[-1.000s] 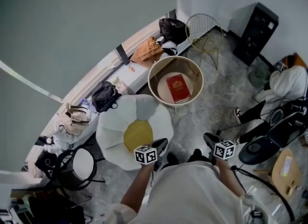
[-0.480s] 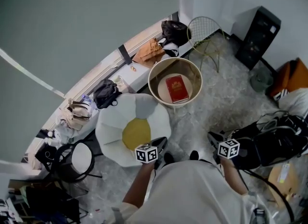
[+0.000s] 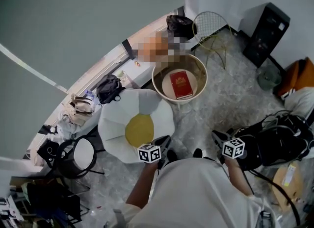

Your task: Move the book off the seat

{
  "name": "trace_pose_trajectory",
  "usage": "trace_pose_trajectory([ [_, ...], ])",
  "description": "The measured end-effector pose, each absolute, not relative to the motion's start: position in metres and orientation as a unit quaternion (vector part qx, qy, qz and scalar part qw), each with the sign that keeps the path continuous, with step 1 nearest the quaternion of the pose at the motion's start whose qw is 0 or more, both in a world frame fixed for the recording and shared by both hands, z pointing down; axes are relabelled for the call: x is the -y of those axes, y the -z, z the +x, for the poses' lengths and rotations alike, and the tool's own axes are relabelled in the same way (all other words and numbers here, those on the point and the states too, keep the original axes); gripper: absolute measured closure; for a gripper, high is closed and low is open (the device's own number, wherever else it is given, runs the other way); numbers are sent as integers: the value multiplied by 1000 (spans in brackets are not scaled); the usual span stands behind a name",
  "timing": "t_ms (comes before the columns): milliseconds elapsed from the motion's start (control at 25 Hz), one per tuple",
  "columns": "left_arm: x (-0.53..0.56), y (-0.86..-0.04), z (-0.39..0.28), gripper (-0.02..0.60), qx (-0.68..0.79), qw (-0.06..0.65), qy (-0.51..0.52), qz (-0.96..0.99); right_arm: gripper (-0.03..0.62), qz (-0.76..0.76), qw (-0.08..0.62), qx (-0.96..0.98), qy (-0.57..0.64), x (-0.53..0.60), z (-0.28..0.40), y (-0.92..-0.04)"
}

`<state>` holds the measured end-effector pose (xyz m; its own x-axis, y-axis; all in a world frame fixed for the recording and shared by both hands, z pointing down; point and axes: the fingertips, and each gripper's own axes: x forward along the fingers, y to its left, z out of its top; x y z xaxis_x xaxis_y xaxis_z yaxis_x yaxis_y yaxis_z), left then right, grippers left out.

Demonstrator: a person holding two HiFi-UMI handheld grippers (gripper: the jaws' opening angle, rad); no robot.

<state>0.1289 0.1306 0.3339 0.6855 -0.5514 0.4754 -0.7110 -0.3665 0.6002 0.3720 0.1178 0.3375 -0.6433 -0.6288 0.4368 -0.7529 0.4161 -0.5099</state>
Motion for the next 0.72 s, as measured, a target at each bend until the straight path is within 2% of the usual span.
trace_pose_trajectory([
  [720,-139,-334,128,580,400,413,-87,813,543,404,83,838,-356,-118,372,-338],
])
